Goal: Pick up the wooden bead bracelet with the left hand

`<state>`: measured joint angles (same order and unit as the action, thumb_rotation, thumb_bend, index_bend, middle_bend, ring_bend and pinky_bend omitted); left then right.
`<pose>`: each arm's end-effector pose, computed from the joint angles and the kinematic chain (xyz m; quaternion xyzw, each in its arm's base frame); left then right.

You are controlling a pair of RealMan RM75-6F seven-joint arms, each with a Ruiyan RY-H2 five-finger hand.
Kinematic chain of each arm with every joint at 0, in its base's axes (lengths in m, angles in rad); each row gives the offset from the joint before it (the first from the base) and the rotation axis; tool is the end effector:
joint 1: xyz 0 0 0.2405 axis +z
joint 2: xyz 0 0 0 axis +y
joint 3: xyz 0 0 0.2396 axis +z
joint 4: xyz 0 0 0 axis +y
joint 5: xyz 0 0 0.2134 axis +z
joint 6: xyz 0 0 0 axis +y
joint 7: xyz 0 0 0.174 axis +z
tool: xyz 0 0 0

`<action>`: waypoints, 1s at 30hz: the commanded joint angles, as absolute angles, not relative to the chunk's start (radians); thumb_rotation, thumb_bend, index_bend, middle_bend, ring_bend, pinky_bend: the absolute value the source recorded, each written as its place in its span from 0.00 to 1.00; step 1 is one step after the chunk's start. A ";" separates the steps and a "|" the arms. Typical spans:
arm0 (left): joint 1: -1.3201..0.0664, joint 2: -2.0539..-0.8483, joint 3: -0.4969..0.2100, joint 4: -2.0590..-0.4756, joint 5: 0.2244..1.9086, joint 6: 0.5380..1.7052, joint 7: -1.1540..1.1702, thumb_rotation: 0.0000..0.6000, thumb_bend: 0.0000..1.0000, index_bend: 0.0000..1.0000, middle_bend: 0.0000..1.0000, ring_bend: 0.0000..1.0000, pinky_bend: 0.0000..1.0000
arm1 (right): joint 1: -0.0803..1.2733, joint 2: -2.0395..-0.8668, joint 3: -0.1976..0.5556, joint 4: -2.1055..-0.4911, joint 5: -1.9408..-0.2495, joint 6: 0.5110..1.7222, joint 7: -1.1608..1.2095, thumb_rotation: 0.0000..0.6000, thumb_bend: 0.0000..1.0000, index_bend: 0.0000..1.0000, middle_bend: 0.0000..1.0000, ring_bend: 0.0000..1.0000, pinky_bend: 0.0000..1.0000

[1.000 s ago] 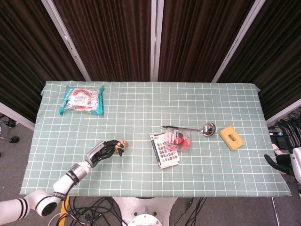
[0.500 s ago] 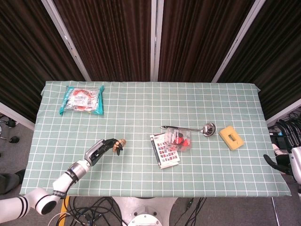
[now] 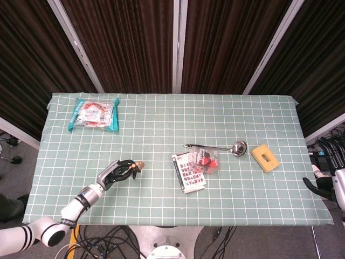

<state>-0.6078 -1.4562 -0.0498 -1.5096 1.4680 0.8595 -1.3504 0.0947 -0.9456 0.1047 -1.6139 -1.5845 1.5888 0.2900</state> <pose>-0.1686 0.2965 -0.0448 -0.3498 -0.8205 -0.4520 0.0128 -0.2768 -0.2221 0.2195 0.5750 -0.3512 0.4906 0.5527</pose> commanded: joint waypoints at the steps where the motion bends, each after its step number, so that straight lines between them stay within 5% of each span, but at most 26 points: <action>1: -0.607 -1.456 -0.050 -1.510 1.467 0.862 -1.345 0.78 0.53 0.50 0.63 0.33 0.06 | 0.094 -0.946 0.104 -1.613 -1.585 1.590 0.291 1.00 0.10 0.00 0.06 0.00 0.00; 10: -0.606 -1.456 -0.050 -1.519 1.461 0.862 -1.329 0.73 0.56 0.51 0.64 0.33 0.06 | 0.089 -0.946 0.104 -1.609 -1.586 1.599 0.295 1.00 0.10 0.00 0.06 0.00 0.00; 23: -0.601 -1.446 -0.051 -1.546 1.459 0.867 -1.305 1.00 0.77 0.52 0.64 0.33 0.06 | 0.084 -0.944 0.103 -1.606 -1.593 1.609 0.303 1.00 0.10 0.00 0.06 0.00 0.00; 30: -0.603 -1.447 -0.048 -1.553 1.470 0.873 -1.282 1.00 0.83 0.44 0.58 0.33 0.06 | 0.083 -0.944 0.102 -1.601 -1.592 1.610 0.308 1.00 0.10 0.00 0.06 0.00 0.00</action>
